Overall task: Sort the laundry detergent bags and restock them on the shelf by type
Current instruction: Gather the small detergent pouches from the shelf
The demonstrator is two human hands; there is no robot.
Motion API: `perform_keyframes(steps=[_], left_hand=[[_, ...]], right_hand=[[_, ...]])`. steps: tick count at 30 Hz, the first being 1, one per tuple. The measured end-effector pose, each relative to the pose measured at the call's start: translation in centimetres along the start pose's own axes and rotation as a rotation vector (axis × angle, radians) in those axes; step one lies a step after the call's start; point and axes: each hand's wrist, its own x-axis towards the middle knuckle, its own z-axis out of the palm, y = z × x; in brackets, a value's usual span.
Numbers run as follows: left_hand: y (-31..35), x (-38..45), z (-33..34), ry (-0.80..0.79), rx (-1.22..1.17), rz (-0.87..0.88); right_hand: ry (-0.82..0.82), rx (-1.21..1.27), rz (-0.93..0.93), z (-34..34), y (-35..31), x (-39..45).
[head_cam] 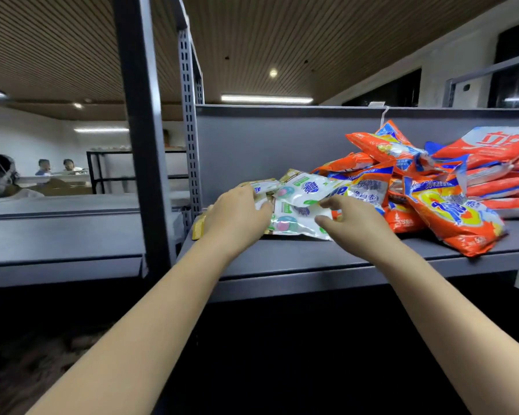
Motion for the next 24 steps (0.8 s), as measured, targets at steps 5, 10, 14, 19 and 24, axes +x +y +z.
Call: perform_keyframes(steps=[5, 10, 14, 19, 24], left_hand=[[-1.9, -6.7, -3.9, 0.017, -0.08, 0.105], [-6.8, -12.9, -8.8, -0.029, -0.043, 0.116], [-12.8, -16.8, -11.8, -0.101, -0.006, 0.077], [-21.6, -20.5, -13.9, -0.187, 0.103, -0.039], [-30.2, -22.8, -16.0, -0.278, 0.21, -0.2]], right_hand=[[0.002, 0.111, -0.024, -1.1, -4.0, -4.6], [0.005, 0.154, -0.026, -0.4, -9.5, -9.4], [-0.048, 0.233, -0.061, 1.9, -14.8, -13.6], [-0.185, 0.26, -0.141, 7.1, -21.2, -17.6], [-0.357, 0.261, -0.168, 13.3, -26.6, -19.7]])
